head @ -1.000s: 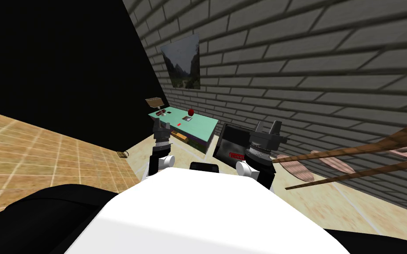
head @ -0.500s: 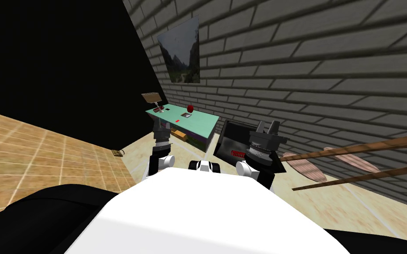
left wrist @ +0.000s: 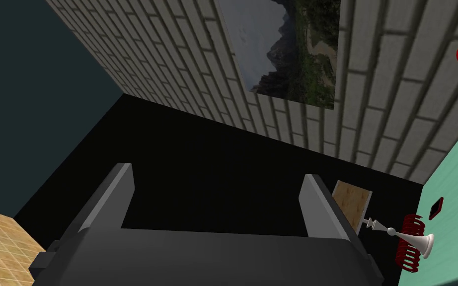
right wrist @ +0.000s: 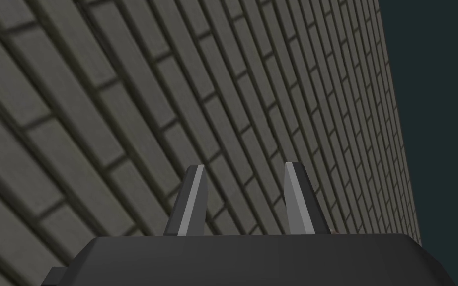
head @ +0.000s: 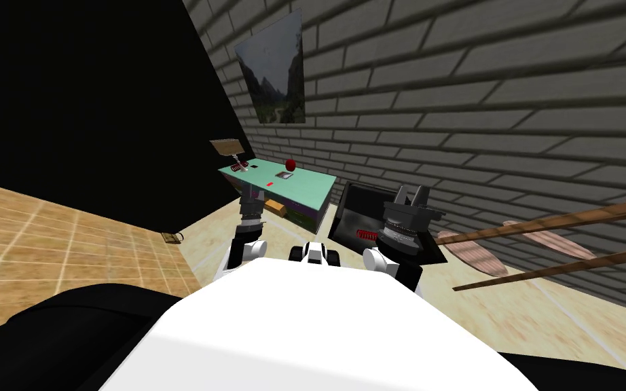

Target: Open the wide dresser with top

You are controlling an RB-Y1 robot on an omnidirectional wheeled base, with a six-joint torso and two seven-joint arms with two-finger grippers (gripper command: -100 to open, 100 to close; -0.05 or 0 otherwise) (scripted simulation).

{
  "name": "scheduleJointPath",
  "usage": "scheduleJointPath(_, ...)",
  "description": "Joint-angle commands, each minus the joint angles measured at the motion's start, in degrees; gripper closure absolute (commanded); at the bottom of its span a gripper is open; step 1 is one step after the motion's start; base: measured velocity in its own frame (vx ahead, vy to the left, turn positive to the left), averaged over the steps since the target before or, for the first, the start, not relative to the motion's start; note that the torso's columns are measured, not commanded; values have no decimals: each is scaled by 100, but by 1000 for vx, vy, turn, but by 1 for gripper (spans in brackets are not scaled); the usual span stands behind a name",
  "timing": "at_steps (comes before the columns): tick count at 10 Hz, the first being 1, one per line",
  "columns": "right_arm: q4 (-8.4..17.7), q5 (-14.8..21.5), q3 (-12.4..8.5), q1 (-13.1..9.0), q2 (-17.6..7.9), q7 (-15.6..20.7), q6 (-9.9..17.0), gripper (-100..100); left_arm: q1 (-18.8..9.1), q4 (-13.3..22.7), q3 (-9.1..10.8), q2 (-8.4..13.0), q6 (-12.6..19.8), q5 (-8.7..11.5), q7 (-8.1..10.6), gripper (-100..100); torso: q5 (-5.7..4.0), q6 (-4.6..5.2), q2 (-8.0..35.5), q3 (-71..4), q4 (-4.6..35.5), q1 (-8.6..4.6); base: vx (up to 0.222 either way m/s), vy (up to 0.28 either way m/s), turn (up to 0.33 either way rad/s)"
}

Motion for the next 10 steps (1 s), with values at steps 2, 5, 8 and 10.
scheduleJointPath(2,0,0,0,0,0,0,0,0,-66,540,41,350,-272,-58,-3,-100,0,0,4,1,3,0,44,16,-98)
scheduleJointPath(5,0,0,0,0,0,0,0,0,-131,1075,79,505,-572,-126,-11,-100,0,0,2,0,2,1,58,21,-115)
scheduleJointPath(8,0,0,0,0,0,0,0,0,-178,1504,108,569,-800,-177,-16,-100,-1,-2,12,5,5,-4,46,19,-85)
scheduleJointPath(10,0,0,0,0,0,0,0,0,-204,1781,124,592,-921,-204,-19,-100,-1,1,7,2,4,-3,41,17,-94)
